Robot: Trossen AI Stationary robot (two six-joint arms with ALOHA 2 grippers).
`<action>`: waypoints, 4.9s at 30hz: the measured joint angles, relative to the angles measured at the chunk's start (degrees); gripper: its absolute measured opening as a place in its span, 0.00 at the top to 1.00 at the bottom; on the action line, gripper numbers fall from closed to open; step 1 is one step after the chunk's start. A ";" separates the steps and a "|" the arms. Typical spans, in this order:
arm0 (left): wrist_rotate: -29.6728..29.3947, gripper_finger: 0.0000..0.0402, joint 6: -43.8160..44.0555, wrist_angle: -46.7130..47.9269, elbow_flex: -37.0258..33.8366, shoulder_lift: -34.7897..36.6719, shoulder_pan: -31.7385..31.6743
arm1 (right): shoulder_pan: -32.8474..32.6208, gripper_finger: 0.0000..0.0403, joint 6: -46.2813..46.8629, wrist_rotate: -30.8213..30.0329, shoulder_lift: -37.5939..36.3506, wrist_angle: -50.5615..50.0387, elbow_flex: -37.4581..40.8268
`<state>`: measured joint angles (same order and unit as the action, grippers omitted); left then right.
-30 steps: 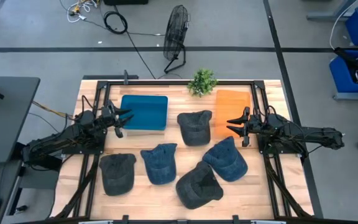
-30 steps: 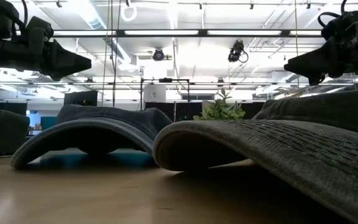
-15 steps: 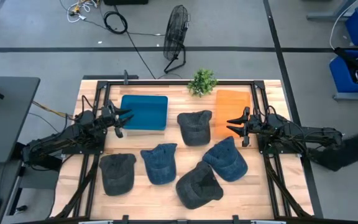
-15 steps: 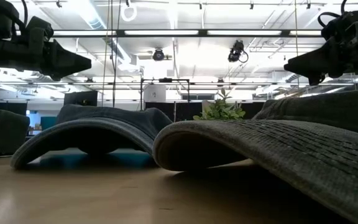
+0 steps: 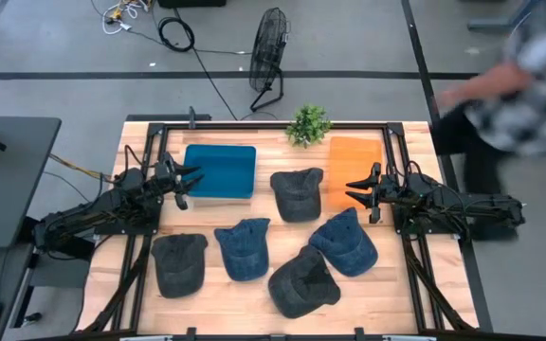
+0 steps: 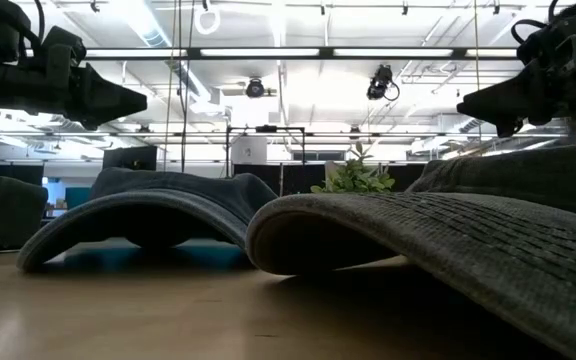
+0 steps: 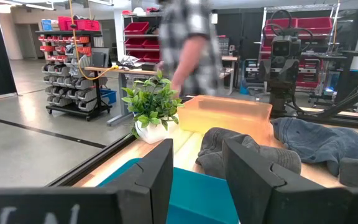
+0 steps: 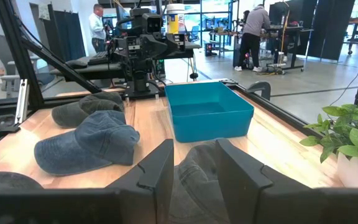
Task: Pick & Place hat
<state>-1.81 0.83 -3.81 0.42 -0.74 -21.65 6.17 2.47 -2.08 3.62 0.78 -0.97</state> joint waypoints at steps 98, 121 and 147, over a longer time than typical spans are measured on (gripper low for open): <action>26.33 0.65 14.25 10.91 30.98 -54.58 15.73 | 0.00 0.70 -2.75 -0.03 0.01 0.02 0.01; 17.88 0.65 22.52 4.07 33.80 -75.26 29.14 | 0.00 0.70 -1.44 0.15 0.04 -0.02 0.00; 3.27 0.65 21.04 11.32 33.80 -76.27 30.06 | -0.02 0.70 -1.75 0.15 0.06 -0.04 0.02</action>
<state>1.45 21.87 7.51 34.22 -77.01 8.40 6.16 0.72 -1.93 3.68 0.73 -0.95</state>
